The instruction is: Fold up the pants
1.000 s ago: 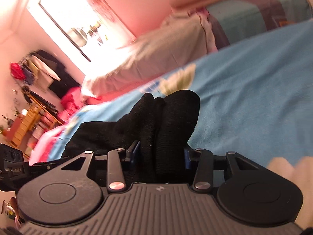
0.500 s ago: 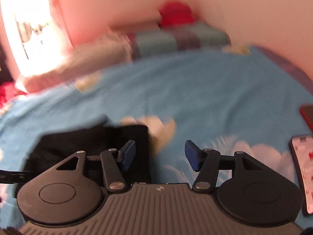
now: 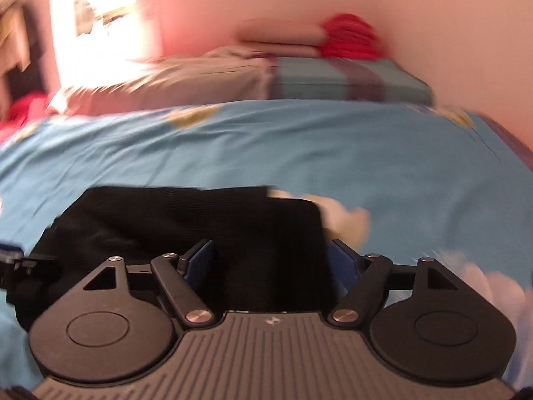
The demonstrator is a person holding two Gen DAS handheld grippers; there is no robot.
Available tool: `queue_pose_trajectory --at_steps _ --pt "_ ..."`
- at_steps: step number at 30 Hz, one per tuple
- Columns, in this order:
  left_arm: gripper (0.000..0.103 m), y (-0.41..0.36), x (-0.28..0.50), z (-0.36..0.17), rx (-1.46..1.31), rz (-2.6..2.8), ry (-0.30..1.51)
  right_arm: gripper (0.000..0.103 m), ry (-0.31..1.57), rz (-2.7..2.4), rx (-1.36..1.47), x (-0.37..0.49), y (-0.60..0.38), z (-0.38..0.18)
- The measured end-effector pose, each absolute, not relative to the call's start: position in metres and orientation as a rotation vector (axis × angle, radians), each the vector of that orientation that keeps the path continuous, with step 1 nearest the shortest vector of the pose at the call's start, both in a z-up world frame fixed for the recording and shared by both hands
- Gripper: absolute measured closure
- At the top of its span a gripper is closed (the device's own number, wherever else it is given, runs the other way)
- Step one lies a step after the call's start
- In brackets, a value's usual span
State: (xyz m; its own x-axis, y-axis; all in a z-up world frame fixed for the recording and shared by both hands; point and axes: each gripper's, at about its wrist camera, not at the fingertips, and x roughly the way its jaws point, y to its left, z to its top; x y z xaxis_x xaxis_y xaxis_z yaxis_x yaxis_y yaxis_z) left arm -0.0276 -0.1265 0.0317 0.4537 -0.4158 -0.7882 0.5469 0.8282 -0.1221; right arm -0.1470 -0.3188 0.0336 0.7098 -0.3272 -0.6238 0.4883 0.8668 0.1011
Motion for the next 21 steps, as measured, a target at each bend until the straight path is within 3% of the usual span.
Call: queue_pose_trajectory --at_steps 2,10,14,21 --pt "0.0 -0.127 -0.029 0.031 0.167 -0.592 0.916 0.025 0.633 -0.458 0.301 -0.162 -0.314 0.04" --pt "0.0 -0.128 -0.035 0.032 0.196 -0.584 0.883 0.012 0.678 -0.432 0.386 -0.178 -0.314 0.021" --pt "0.0 -0.125 -0.039 0.033 0.206 -0.579 0.873 0.012 0.674 -0.432 0.528 -0.2 -0.333 0.013" --pt "0.0 -0.114 -0.058 0.042 0.233 -0.548 0.847 0.012 0.693 -0.478 0.513 -0.216 -0.328 0.013"
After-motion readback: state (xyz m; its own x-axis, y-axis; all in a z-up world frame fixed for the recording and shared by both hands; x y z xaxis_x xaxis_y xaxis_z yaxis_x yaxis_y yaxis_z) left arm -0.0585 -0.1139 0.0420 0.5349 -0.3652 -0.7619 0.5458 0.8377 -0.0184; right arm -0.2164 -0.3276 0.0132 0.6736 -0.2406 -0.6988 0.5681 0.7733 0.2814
